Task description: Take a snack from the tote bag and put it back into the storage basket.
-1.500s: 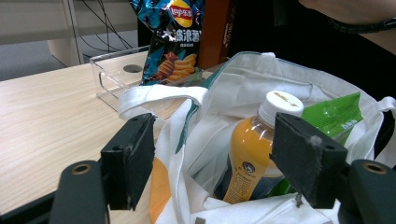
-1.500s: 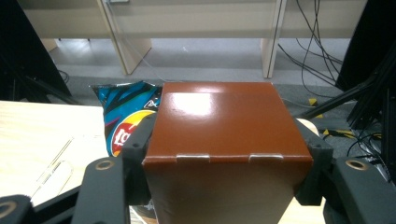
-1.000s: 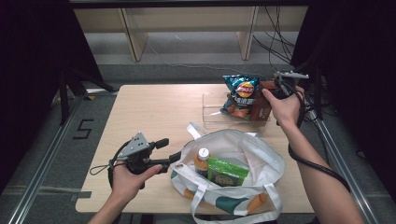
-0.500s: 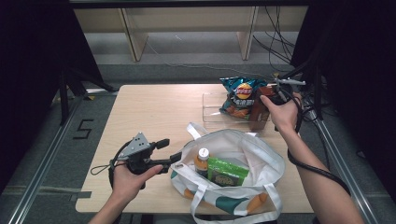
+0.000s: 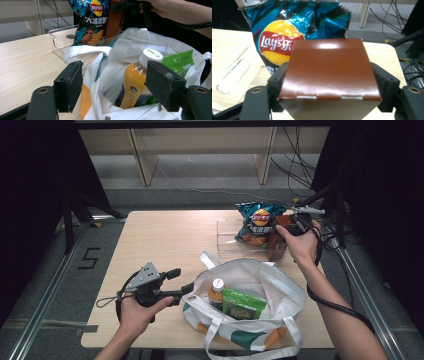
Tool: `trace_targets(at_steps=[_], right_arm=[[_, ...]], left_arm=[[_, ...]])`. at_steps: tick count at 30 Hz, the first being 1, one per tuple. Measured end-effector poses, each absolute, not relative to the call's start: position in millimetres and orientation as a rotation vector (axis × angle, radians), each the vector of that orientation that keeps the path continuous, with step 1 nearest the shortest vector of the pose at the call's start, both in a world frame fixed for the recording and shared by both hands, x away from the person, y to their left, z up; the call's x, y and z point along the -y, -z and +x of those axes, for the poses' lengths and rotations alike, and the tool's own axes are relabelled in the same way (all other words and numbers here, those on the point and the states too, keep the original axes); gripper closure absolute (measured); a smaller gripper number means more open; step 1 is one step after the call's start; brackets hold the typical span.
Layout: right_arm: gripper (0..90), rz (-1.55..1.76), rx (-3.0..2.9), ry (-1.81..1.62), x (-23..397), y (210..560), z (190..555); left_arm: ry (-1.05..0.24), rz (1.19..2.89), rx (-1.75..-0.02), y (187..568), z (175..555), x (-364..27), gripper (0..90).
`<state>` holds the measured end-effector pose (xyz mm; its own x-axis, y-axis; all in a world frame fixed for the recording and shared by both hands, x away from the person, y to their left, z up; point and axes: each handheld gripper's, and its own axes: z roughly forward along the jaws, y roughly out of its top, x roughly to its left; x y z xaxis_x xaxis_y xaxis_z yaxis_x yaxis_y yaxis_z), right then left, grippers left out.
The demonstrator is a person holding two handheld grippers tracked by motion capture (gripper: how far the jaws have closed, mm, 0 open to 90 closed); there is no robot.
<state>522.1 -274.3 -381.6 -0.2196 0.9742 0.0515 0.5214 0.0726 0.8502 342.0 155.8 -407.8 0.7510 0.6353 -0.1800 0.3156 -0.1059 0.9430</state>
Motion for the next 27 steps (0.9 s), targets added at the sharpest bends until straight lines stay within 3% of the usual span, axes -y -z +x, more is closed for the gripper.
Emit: trace_targets(at_steps=[27], right_arm=[[33.7,1.431,-1.785,-1.240,304.2,354.1,468.9]], left_arm=[[-0.332,1.710,-0.749,406.3,342.2,-154.2,29.4]])
